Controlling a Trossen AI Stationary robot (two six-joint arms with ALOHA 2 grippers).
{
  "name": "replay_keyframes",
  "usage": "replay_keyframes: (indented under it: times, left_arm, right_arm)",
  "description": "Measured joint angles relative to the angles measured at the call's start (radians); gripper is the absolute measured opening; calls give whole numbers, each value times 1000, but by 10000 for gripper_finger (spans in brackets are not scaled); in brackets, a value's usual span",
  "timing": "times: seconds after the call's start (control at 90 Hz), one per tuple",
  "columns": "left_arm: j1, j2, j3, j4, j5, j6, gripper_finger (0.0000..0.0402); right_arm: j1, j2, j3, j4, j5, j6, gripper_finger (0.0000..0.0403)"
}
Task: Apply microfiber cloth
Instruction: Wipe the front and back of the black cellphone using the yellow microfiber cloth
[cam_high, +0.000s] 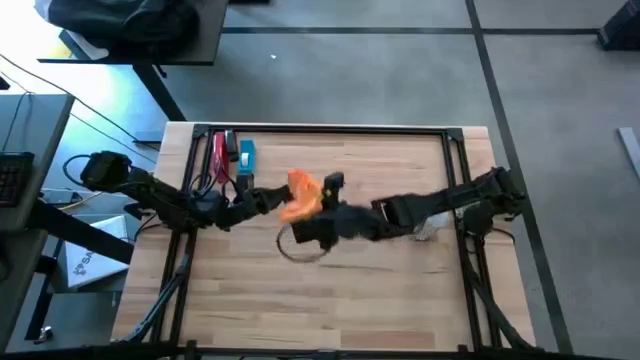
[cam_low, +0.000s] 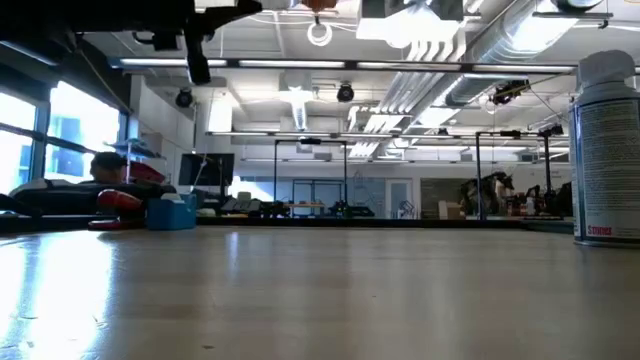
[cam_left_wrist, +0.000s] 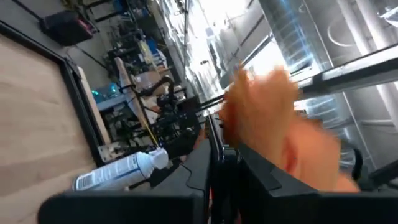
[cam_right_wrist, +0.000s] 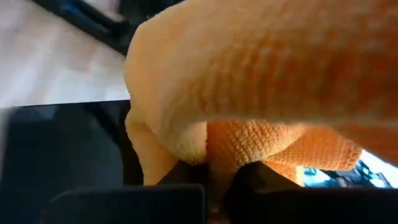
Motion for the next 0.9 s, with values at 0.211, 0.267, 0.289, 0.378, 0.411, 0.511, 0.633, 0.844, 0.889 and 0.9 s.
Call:
replay_keyframes:
  times: [0.211,0.267,0.289,0.378,0.411,0.511,0.633,0.844,0.889,0.9]
  left_arm:
    - [-2,0,0,-13,27,-4,26]
    - [-2,2,0,-14,39,-3,26]
    - [-2,2,0,-13,43,-3,26]
    - [7,2,0,0,54,1,26]
    - [11,2,-1,5,59,1,26]
    - [25,1,-1,24,73,5,26]
    - [33,1,-1,50,77,4,26]
    - [31,-4,3,94,97,18,26]
    - [31,-4,3,87,98,25,26]
    - [31,-3,3,86,99,27,26]
  right_arm:
    - [-35,-17,0,-13,-121,-49,0]
    - [-30,-27,1,-62,-177,-13,0]
    - [-26,-32,1,-84,-197,7,0]
    - [-6,-46,2,-157,-283,101,0]
    - [5,-49,2,-180,-315,135,0]
    - [41,-47,1,-212,-395,234,0]
    - [94,-37,-1,-235,-424,312,0]
    - [158,-39,-3,-186,-388,251,0]
    - [158,-41,-3,-150,-355,221,0]
    - [157,-41,-3,-142,-349,212,0]
